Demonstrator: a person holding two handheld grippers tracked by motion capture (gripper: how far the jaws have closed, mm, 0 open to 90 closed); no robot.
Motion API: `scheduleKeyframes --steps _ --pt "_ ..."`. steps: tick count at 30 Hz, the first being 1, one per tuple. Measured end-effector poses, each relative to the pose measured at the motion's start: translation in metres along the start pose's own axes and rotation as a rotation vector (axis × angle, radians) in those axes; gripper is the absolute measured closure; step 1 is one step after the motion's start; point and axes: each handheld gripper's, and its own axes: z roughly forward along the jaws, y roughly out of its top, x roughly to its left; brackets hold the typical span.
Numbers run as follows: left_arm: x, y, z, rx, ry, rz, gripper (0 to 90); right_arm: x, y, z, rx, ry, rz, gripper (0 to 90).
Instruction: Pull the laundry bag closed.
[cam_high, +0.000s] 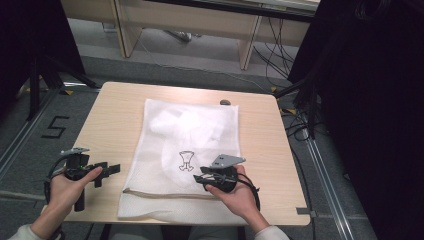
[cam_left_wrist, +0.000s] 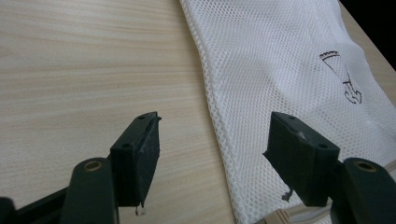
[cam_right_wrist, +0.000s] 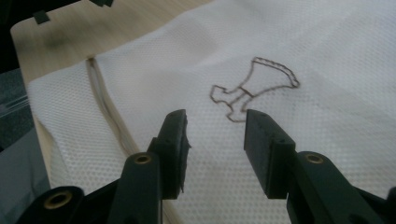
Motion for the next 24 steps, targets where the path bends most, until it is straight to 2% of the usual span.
scheduleKeyframes --steps 1,2,4,5,8,10,13,15,17,19,20,23,24 --pt "0.000 0.000 0.000 0.000 0.000 0.000 33.4 0.000 0.000 0.000 0.000 0.000 0.000 60.0" --pt "0.000 0.000 0.000 0.006 0.004 0.004 33.1 0.008 0.007 0.007 -0.002 0.017 -0.044 59.7" --pt "0.000 0.000 0.000 0.008 0.009 0.007 33.0 0.011 0.010 0.010 0.006 0.034 -0.047 59.5" --pt "0.000 0.001 0.000 0.008 0.013 0.014 32.7 0.020 0.019 0.018 0.004 0.052 -0.071 59.3" --pt "0.000 0.002 0.000 0.008 0.016 0.011 32.7 0.026 0.027 0.026 0.005 0.068 -0.099 59.0" --pt "0.002 0.002 0.001 0.007 0.017 0.002 32.8 0.038 0.039 0.040 0.013 0.101 -0.135 59.3" --pt "0.003 0.004 0.001 0.015 0.015 -0.001 33.2 0.050 0.051 0.052 0.039 0.139 -0.192 60.8" --pt "0.004 0.004 0.001 0.006 0.021 -0.004 33.4 0.059 0.056 0.062 0.063 0.170 -0.204 61.3" --pt "0.004 0.005 0.000 0.002 0.025 -0.009 33.5 0.064 0.061 0.072 0.086 0.179 -0.252 61.7" --pt "0.005 0.005 0.000 -0.003 0.030 -0.010 33.7 0.068 0.063 0.077 0.096 0.192 -0.256 62.0" --pt "0.006 0.006 0.000 -0.005 0.029 -0.012 33.7 0.076 0.067 0.088 0.113 0.222 -0.270 62.1" --pt "0.007 0.006 0.000 -0.003 0.030 -0.012 33.9 0.080 0.070 0.097 0.136 0.235 -0.281 62.2" --pt "0.006 0.006 0.000 -0.003 0.029 -0.012 33.9 0.085 0.072 0.107 0.149 0.249 -0.288 62.4"
